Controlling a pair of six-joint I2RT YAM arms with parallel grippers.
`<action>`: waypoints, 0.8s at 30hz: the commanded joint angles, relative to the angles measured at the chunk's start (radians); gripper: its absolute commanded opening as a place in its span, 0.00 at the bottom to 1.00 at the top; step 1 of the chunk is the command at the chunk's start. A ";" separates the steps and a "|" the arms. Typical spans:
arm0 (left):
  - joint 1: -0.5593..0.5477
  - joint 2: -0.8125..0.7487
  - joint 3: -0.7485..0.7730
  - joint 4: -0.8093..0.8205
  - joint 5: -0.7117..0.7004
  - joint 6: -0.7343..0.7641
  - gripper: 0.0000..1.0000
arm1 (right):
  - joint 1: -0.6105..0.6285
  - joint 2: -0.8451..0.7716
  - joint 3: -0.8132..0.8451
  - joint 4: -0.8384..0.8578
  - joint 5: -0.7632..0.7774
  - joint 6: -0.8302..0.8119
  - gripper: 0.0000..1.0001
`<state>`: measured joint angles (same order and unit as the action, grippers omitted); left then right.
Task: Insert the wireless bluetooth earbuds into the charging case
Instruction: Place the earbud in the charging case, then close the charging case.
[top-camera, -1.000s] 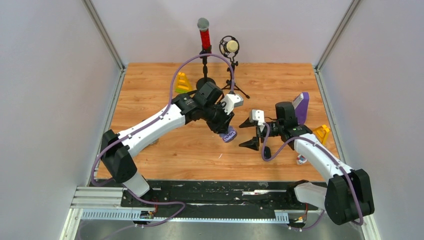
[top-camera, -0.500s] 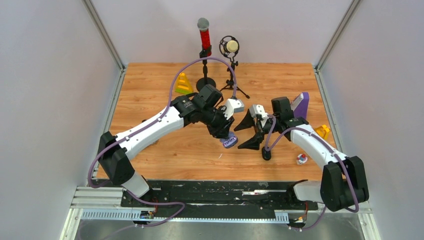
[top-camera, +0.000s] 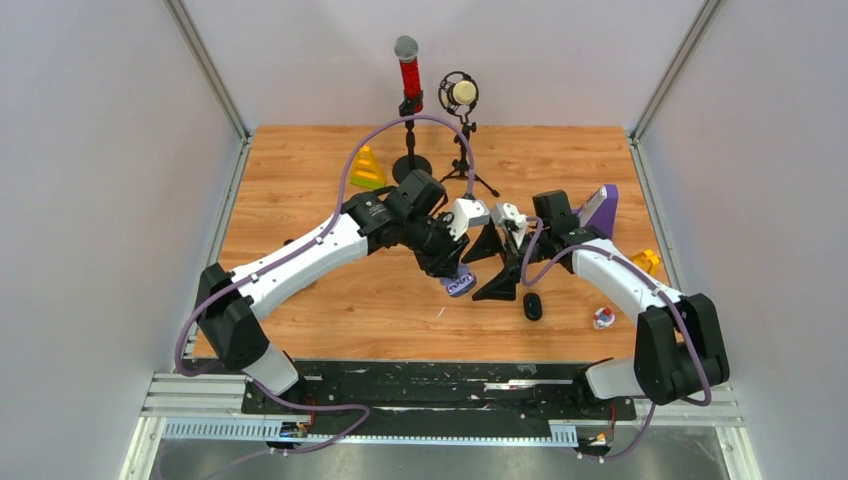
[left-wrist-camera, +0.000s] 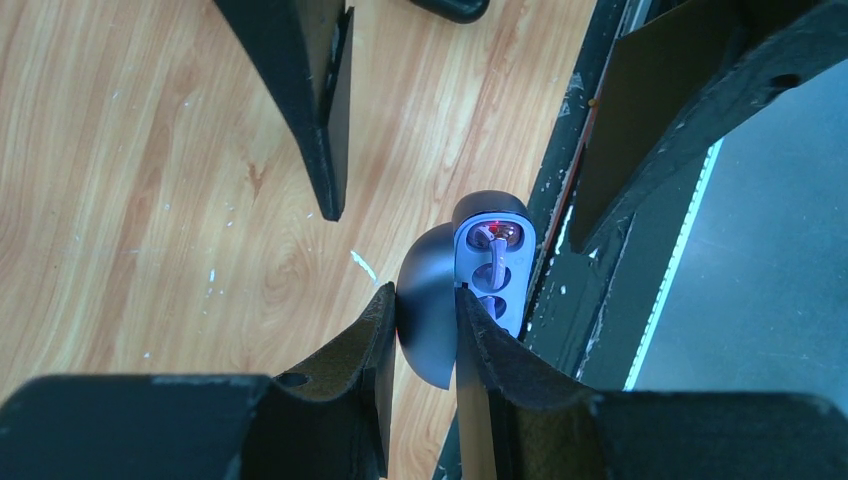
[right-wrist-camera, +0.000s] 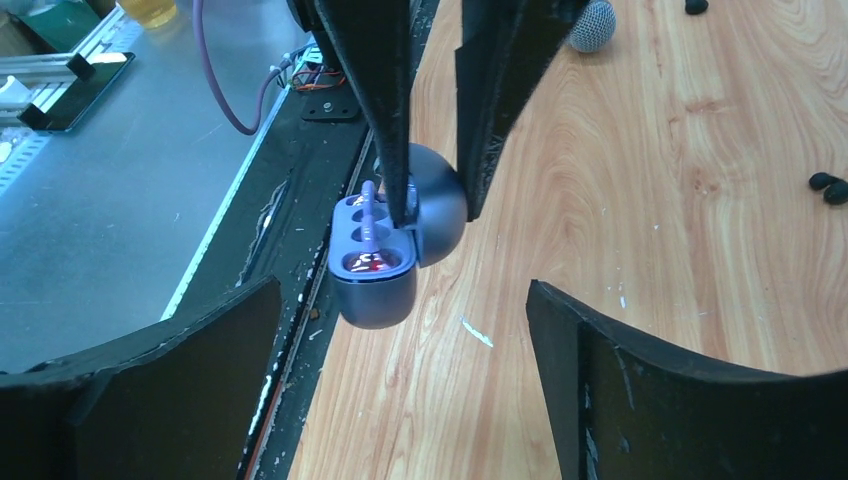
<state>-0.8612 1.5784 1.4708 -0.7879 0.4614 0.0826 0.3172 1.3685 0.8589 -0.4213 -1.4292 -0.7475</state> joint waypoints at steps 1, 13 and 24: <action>-0.013 -0.037 0.003 0.024 0.008 0.018 0.01 | 0.009 0.020 0.046 0.010 -0.027 0.028 0.93; -0.013 -0.017 0.010 0.024 -0.008 0.009 0.01 | 0.013 -0.004 0.024 0.013 -0.015 0.023 0.71; -0.012 -0.002 0.019 0.015 0.011 0.011 0.01 | 0.042 -0.007 0.021 0.014 -0.017 0.019 0.69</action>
<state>-0.8692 1.5784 1.4708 -0.7883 0.4450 0.0830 0.3420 1.3842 0.8669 -0.4213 -1.4124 -0.7155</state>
